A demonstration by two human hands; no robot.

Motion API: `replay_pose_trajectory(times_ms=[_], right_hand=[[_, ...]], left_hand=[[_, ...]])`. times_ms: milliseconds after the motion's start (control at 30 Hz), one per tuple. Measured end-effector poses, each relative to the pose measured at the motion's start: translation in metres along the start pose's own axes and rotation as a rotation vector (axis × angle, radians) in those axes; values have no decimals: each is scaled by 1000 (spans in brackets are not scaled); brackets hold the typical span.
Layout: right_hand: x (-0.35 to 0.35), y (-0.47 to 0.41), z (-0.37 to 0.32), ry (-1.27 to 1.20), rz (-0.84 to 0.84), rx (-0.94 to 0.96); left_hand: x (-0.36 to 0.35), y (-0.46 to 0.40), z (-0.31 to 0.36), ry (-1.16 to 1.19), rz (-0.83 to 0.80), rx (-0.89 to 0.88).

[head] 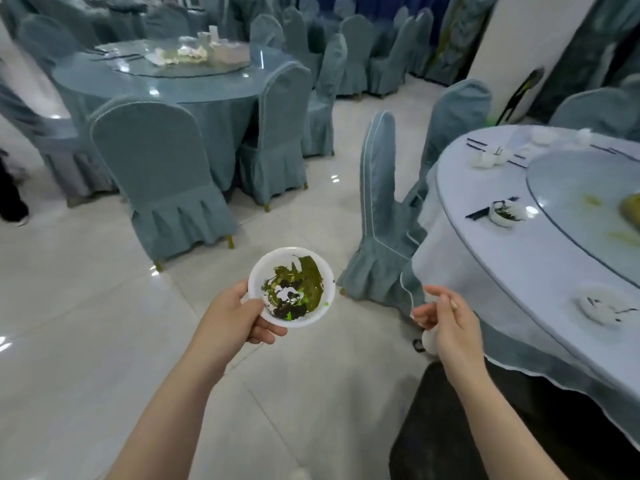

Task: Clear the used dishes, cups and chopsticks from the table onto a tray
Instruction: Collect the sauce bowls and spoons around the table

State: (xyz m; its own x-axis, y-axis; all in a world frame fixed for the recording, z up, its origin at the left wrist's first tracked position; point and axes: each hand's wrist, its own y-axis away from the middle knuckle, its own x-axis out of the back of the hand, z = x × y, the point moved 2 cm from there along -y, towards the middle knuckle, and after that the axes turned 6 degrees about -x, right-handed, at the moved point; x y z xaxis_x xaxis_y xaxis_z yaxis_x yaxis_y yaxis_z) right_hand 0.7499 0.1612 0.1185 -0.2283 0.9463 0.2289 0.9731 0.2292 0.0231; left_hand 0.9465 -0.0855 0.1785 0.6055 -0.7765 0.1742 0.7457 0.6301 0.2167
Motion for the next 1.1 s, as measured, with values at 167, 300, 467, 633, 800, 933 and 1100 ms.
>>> replay_pose_trajectory(times_ms=[167, 300, 467, 633, 800, 933, 1100], right_hand=[[22, -61, -8, 160, 183, -47], [52, -96, -8, 303, 343, -83], [79, -131, 5, 310, 588, -160], [105, -159, 18, 453, 747, -220], [137, -172, 35, 463, 894, -414], [171, -173, 63, 450, 950, -529], [221, -211, 103, 489, 982, -610]], left_hand=[[-45, -97, 46, -40, -157, -92], [-90, -157, 68, -36, -300, -121], [-148, -240, 92, -45, -492, -131], [-207, -315, 121, -99, -635, -161], [-279, -361, 139, -170, -786, -140], [-344, -380, 142, -233, -879, -107], [-424, -409, 145, -334, -916, -99]])
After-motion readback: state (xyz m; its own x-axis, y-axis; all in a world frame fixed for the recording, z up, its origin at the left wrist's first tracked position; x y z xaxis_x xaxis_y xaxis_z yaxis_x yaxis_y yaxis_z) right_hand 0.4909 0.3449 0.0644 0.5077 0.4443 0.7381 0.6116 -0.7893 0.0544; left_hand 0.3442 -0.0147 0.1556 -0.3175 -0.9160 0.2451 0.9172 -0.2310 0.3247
